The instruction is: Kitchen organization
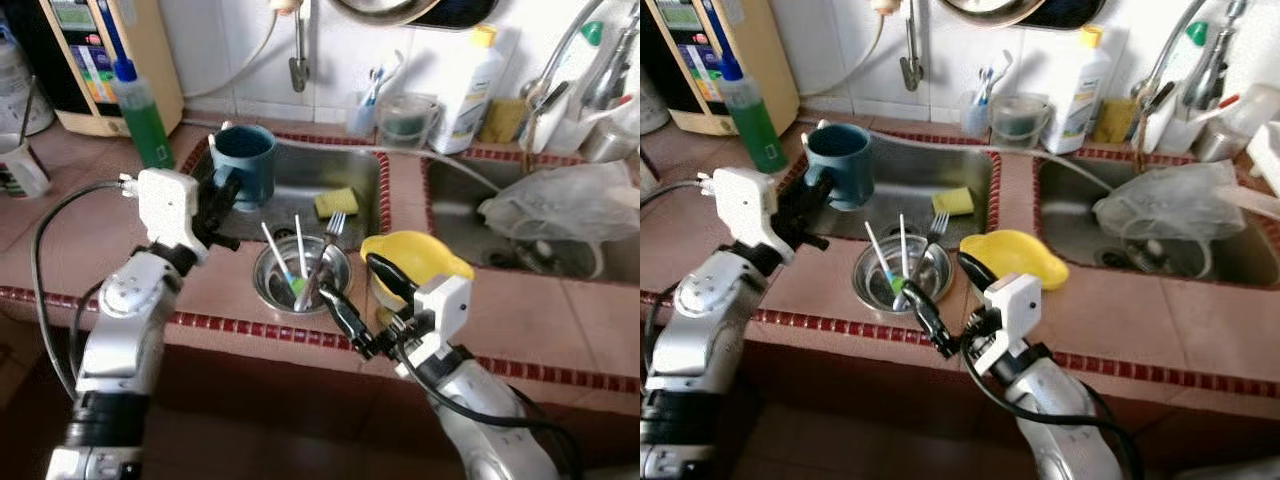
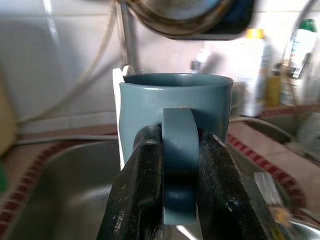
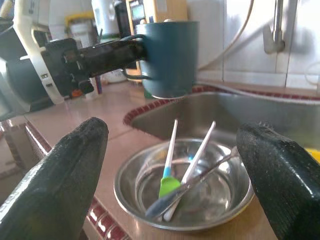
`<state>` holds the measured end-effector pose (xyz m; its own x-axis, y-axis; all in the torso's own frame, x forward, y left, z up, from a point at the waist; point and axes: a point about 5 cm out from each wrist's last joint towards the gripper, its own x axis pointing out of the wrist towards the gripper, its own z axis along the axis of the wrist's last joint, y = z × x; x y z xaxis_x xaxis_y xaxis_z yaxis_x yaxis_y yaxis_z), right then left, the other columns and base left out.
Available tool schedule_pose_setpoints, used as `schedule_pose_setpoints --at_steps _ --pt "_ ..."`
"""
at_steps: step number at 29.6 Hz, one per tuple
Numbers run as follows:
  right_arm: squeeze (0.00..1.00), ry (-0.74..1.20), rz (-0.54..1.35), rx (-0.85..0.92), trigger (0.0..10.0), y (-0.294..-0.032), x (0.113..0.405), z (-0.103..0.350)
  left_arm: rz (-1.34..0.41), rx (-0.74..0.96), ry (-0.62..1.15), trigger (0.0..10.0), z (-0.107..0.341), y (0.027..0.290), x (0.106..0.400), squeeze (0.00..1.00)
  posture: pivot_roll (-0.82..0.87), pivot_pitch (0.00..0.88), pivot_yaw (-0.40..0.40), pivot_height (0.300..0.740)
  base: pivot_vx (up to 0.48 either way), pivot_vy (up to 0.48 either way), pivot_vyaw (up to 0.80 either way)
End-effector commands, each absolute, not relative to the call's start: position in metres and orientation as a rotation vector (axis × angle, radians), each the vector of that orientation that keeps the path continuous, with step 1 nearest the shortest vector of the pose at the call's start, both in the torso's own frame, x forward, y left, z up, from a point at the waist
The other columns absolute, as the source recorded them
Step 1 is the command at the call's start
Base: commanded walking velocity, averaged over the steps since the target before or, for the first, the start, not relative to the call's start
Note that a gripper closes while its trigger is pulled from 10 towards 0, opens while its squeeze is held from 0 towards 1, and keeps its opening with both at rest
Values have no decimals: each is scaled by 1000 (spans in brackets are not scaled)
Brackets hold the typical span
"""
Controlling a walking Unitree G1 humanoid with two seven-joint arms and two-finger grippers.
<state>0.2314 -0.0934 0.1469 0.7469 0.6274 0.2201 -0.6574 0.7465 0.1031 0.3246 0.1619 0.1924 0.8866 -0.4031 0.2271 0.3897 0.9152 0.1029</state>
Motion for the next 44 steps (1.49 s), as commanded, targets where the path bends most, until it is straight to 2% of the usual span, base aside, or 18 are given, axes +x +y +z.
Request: schedule_pose_setpoints --at_steps 1,10,19,40,44 --pt "0 -183 730 189 10000 -93 227 151 -421 81 -266 10000 198 162 324 0 -117 51 23 740 0 0 0" --pt "0 -103 755 200 10000 -104 210 140 -431 93 -256 10000 194 164 321 0 -117 47 16 740 0 0 0" --pt "0 -127 698 181 10000 -110 215 146 -443 103 -243 10000 191 164 324 0 -124 57 20 740 0 0 0" --pt "0 -133 691 173 10000 -110 217 147 -448 102 -252 10000 193 163 327 0 -132 62 23 740 319 0 0" --pt "0 -134 696 170 10000 -110 217 147 -428 88 -274 10000 195 164 326 0 -131 59 21 740 0 0 0"
